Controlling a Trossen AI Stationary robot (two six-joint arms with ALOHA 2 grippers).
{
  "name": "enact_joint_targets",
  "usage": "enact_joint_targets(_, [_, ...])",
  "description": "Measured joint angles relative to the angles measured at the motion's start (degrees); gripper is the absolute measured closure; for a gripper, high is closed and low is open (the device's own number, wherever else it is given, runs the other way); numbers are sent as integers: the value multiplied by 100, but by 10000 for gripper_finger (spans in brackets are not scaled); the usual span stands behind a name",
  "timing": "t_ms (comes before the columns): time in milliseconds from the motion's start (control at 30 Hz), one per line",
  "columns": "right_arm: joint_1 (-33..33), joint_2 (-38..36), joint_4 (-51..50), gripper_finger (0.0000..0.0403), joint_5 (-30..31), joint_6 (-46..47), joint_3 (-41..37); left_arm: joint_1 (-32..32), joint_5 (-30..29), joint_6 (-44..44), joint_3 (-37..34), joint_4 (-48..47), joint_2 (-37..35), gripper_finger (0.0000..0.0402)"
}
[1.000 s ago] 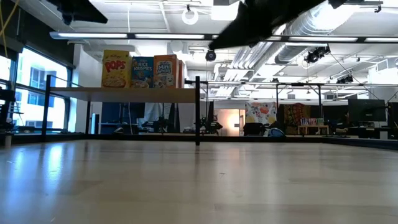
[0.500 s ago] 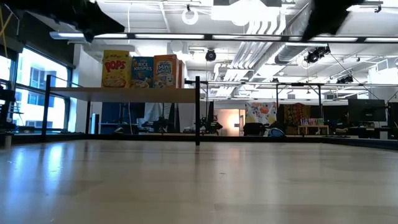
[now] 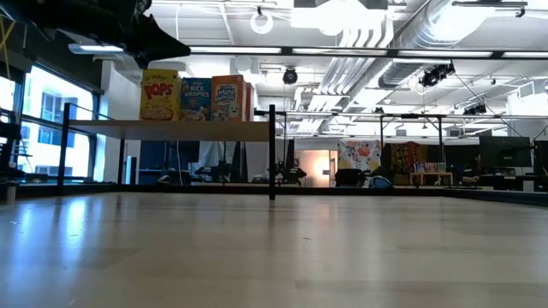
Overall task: Stack cereal on shelf
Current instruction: Put the blue cereal box on the shelf aligned with the other blue cereal boxes
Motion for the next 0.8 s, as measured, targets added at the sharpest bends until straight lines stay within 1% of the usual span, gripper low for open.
enact_joint_targets(100, [227,160,-57,96,-109,412,0,0,-17,-15,0,162,134,401])
enact_joint_targets(233, [375,355,-55,81,-198,572,0,0,-25,-55,0,297,277,401])
enact_joint_targets(433, [506,597,-58,79,-206,383,0,2,-23,-106,0,394,474,401])
enact_joint_targets(633, [509,863,-105,80,-363,106,-13,2,-23,-120,0,498,662,401])
enact_joint_targets(800, [507,1077,-147,100,-354,56,-15,2,-23,-107,0,558,769,401])
